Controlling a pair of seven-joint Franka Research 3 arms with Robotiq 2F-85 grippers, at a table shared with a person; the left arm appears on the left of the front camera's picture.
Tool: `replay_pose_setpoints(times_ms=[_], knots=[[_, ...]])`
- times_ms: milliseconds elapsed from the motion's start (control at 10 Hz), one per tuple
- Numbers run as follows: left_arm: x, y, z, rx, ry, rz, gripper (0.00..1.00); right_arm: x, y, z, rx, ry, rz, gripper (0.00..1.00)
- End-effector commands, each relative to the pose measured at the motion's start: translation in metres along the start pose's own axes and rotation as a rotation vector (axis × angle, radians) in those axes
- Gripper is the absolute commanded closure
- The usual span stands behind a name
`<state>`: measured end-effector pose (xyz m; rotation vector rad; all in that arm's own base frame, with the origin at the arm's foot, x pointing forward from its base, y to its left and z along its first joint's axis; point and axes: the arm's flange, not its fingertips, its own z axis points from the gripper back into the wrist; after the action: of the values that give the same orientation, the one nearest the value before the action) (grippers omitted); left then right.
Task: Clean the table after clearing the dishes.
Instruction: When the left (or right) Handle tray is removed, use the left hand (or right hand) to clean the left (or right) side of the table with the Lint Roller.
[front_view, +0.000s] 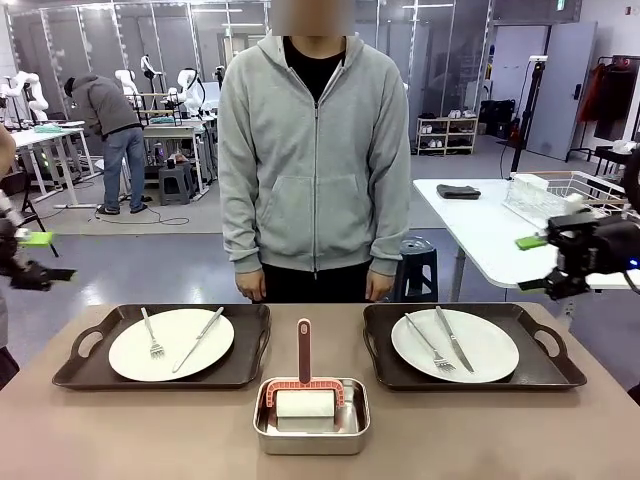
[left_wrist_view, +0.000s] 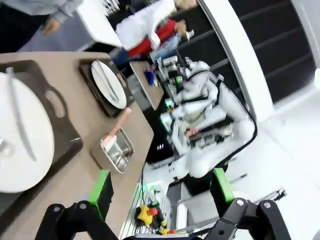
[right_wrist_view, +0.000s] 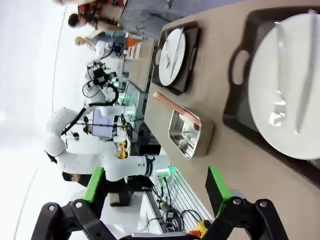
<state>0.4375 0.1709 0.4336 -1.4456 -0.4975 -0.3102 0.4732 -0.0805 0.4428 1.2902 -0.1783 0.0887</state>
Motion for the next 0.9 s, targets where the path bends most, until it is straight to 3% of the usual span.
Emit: replay_pose_setpoints(times_ms=[0,400,800], knots=[[0.002,0.001,0.049,0.056,-0.15,0.107,0.0,-0.012,-0.008,0.044,0.034,-0.045,-0.067,0.0],[-0.038,-0.016,0.129,0.165,-0.318,0.153,0.0,-0.064,-0.049,0.139,0.076,-0.28,-0.2,0.0],[-0.033,-0.019,0.131,0.206,-0.353,0.172,0.0,-0.074,-0.056,0.154,0.049,-0.333,-0.248,0.0]])
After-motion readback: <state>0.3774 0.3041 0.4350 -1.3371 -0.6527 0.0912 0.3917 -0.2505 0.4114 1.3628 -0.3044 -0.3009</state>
